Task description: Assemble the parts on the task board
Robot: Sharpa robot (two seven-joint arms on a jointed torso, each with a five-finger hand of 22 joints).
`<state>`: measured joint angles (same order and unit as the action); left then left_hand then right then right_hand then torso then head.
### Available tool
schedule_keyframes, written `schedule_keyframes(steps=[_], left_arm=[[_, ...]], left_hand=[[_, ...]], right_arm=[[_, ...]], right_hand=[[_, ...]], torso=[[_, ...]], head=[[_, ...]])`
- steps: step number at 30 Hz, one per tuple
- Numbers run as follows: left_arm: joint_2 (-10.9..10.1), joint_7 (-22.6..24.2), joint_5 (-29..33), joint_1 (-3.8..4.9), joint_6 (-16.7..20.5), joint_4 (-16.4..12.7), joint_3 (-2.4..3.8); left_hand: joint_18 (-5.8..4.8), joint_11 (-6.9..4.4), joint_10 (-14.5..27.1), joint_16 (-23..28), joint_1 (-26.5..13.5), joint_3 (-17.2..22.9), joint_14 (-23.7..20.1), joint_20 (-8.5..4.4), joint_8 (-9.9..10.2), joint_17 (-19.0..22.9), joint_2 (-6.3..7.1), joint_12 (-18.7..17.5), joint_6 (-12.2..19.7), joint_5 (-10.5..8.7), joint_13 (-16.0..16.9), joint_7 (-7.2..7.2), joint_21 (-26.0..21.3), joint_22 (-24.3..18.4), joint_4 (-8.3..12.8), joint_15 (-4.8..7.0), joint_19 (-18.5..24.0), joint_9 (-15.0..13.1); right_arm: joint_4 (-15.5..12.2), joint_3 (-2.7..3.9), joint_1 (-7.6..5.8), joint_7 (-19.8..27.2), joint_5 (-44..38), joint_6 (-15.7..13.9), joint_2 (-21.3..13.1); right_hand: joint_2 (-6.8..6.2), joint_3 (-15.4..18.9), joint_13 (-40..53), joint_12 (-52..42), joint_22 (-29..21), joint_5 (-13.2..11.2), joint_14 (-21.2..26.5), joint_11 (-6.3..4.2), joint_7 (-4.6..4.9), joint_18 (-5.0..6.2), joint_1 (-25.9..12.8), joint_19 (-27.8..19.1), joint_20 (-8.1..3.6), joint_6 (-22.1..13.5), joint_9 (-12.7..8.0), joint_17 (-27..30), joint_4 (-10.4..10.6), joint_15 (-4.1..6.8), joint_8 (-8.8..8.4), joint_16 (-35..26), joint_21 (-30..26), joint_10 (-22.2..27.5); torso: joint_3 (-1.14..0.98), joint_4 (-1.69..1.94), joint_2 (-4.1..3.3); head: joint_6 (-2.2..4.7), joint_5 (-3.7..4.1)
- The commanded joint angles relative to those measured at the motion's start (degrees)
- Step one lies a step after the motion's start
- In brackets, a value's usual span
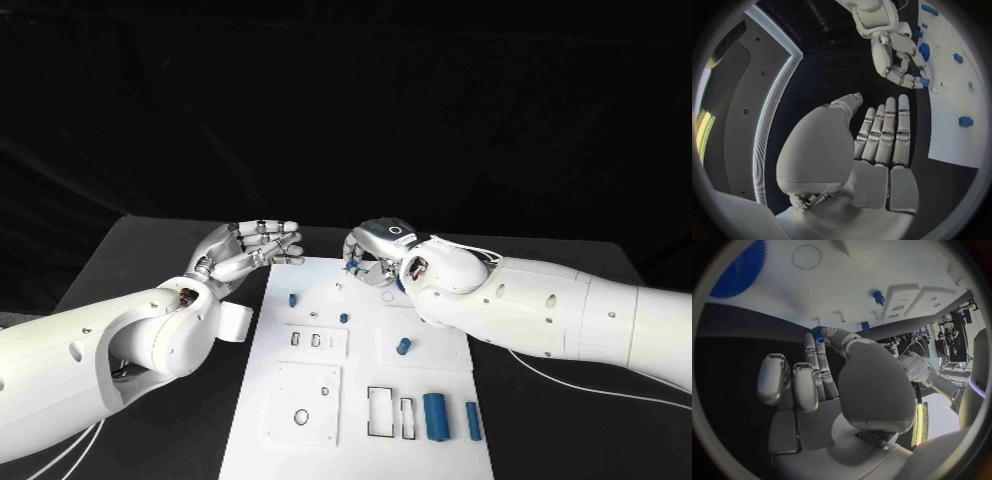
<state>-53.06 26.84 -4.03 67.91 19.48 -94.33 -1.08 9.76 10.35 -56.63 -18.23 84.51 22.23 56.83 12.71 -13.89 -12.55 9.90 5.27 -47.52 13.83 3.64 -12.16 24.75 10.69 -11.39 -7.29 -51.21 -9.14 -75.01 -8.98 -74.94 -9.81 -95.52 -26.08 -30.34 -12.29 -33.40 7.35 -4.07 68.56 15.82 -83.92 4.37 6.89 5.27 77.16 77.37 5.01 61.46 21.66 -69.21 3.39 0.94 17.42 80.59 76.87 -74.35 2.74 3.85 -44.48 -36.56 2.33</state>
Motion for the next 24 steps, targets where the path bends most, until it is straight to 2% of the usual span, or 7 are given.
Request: schedule_keyframes(steps=[1, 2, 3, 13, 24], left_arm=[[0.15, 0.16, 0.17, 0.11, -1.23, -0.24, 0.06], [0.14, 0.14, 0.17, 0.13, -1.23, -0.26, 0.06], [0.14, 0.13, 0.17, 0.15, -1.24, -0.28, 0.06], [0.1, 0.05, 0.17, 0.37, -1.29, -0.35, 0.06], [0.06, -0.04, 0.17, 0.56, -1.32, -0.34, 0.07]], left_hand=[[0.55, 0.28, -0.04, 0.3, -0.49, 0.28, 0.15, 0.15, 0.19, -0.09, -0.21, -0.29, 0.07, -0.24, 0.01, -1.67, 0.24, -0.03, -0.03, -0.22, 0.17, 0.09], [0.55, 0.28, -0.04, 0.3, -0.49, 0.28, 0.15, 0.15, 0.19, -0.09, -0.21, -0.29, 0.07, -0.24, 0.01, -1.67, 0.24, -0.03, -0.03, -0.22, 0.17, 0.09], [0.55, 0.28, -0.04, 0.3, -0.49, 0.28, 0.15, 0.15, 0.19, -0.09, -0.21, -0.29, 0.07, -0.24, 0.01, -1.67, 0.24, -0.03, -0.03, -0.22, 0.17, 0.09], [0.55, 0.28, -0.04, 0.3, -0.49, 0.28, 0.15, 0.15, 0.19, -0.09, -0.21, -0.29, 0.07, -0.24, 0.01, -1.67, 0.24, -0.03, -0.03, -0.22, 0.17, 0.09], [0.55, 0.31, -0.04, 0.37, -0.45, 0.37, 0.09, 0.17, 0.24, -0.13, -0.23, -0.4, 0.09, -0.24, 0.02, -1.69, 0.25, -0.05, 0.06, -0.24, 0.23, 0.11]], right_arm=[[0.7, 0.02, 0.07, -0.31, -0.86, -0.2, 0.62], [0.92, 0.02, 0.1, -0.26, -0.82, -0.04, 0.82], [1.09, 0.02, 0.14, -0.22, -0.8, 0.08, 0.97], [2.35, 0.02, 0.43, -0.02, -0.61, 1.07, 2.0], [3.13, 0.0, 0.47, 0.18, -0.56, 2.35, 2.41]], right_hand=[[0.65, -2.16, 2.0, 0.05, -0.03, 0.37, -2.44, -1.45, 0.21, -0.6, 1.16, -0.13, -0.23, -0.04, 0.09, 0.07, -1.8, 0.39, 0.17, -0.1, 0.21, -1.74], [0.65, -2.16, 2.0, 0.05, -0.03, 0.37, -2.44, -1.45, 0.21, -0.6, 1.16, -0.13, -0.23, -0.04, 0.09, 0.07, -1.8, 0.39, 0.17, -0.1, 0.21, -1.74], [0.94, -2.22, 2.14, 0.22, 0.11, -6.5, -2.38, -1.72, -0.15, -0.59, 1.28, -0.23, -0.21, -0.24, 0.67, 0.21, -2.2, 0.64, 0.34, -0.11, 0.23, -1.56], [0.92, -2.23, 2.24, 0.17, 0.07, -6.37, -2.36, -1.58, 0.02, -0.57, 0.88, -0.31, -0.24, -0.22, 0.89, 0.34, -2.06, 0.5, 0.4, -0.14, 0.18, -1.65], [0.71, -2.19, 2.32, 0.22, -0.14, -6.45, -2.31, -1.52, 0.06, -0.53, 0.47, -0.5, -0.2, -0.41, 1.08, 0.62, -2.0, 0.43, 0.34, -0.24, 0.02, -1.55]], torso=[[0.1, 0.33, -0.21], [0.14, 0.39, -0.26], [0.14, 0.36, -0.28], [0.26, 0.46, -0.45], [0.25, 0.44, -0.58]], head=[[0.03, 0.04], [0.04, 0.05], [0.0, -0.02], [0.0, -0.09], [-0.07, -0.28]])
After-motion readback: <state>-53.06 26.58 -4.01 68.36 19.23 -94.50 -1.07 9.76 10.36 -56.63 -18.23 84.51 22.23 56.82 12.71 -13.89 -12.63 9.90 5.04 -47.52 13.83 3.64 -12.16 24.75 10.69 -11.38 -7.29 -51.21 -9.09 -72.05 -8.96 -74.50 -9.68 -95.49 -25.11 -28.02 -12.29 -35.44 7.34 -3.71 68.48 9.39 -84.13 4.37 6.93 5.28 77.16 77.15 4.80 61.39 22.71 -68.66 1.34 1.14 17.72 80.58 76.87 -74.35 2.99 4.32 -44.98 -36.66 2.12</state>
